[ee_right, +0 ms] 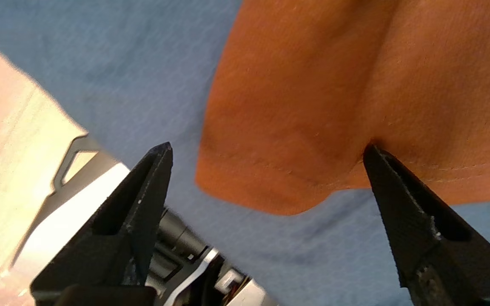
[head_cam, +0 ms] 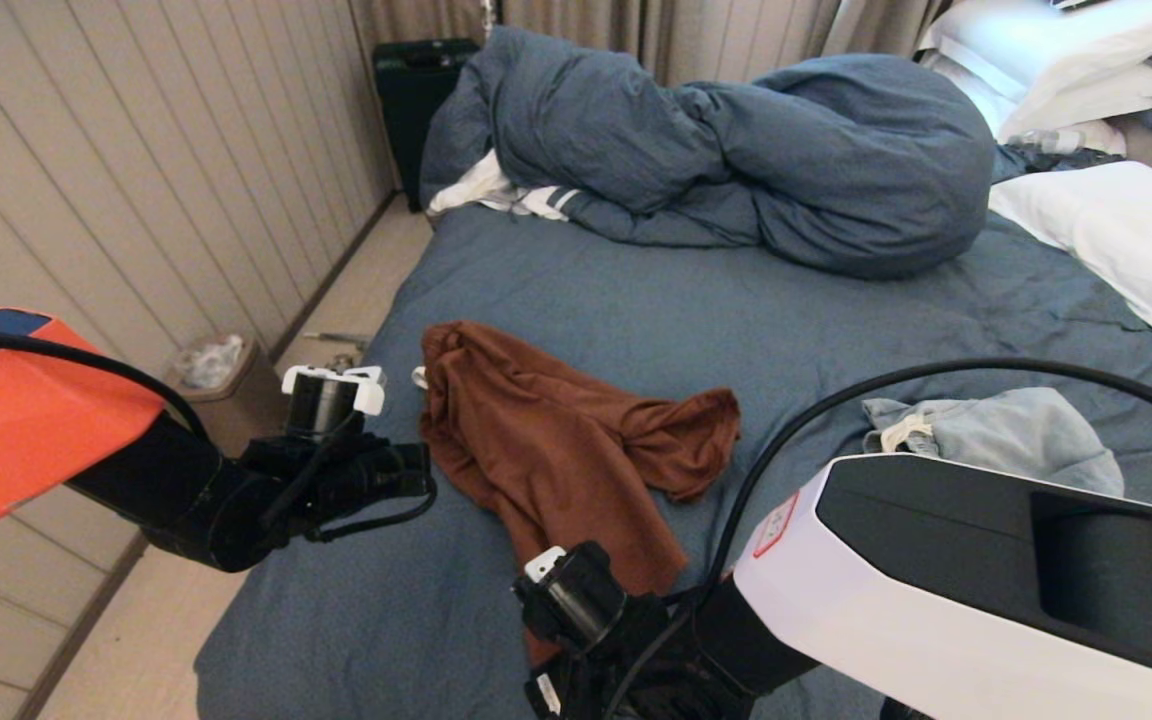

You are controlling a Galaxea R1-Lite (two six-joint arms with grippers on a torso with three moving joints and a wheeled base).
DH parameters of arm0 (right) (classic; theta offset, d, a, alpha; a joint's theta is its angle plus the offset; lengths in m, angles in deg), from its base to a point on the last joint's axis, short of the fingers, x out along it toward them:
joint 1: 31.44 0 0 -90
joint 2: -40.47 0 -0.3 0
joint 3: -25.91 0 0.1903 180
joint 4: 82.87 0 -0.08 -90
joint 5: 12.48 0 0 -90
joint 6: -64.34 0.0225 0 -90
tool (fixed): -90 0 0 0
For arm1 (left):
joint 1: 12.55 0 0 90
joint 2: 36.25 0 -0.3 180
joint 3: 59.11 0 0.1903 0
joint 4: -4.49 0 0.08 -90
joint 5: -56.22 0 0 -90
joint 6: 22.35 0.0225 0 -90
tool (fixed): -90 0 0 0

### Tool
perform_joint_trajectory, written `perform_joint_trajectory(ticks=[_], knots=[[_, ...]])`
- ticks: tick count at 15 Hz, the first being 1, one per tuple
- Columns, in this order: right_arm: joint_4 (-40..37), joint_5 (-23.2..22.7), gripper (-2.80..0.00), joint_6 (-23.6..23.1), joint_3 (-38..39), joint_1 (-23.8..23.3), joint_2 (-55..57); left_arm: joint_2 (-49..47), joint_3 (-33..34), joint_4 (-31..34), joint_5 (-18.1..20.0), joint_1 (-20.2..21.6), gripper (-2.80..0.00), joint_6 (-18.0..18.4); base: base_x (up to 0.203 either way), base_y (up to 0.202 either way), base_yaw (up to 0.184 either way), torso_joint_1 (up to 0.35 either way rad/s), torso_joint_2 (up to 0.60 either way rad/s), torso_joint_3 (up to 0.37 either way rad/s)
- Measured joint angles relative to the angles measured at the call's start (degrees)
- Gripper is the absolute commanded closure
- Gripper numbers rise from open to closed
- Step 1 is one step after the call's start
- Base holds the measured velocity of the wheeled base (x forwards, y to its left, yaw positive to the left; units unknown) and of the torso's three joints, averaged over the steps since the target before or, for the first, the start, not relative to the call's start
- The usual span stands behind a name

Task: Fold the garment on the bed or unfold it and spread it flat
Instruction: Fold the brown shorts

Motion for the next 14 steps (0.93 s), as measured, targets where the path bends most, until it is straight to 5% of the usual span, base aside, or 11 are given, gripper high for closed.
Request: perform_joint_trajectory(ticks=[1, 2, 14], knots=[[0.0, 1.0, -2.8, -0.1, 0.0, 0.0, 0.0, 0.0, 0.0, 0.0, 0.0, 0.0, 0.0, 0.0, 0.0, 0.0, 0.0, 0.0, 0.0, 0.0], [0.0, 2.0, 0.0, -0.1, -0.1, 0.0, 0.1, 0.0, 0.0, 0.0, 0.0, 0.0, 0.0, 0.0, 0.0, 0.0, 0.0, 0.0, 0.0, 0.0], [0.1, 4.3, 0.0, -0.4, -0.1, 0.1, 0.6, 1.5, 1.0, -0.1, 0.0, -0.9, 0.0, -0.3, 0.0, 0.0, 0.0, 0.0, 0.0, 0.0]])
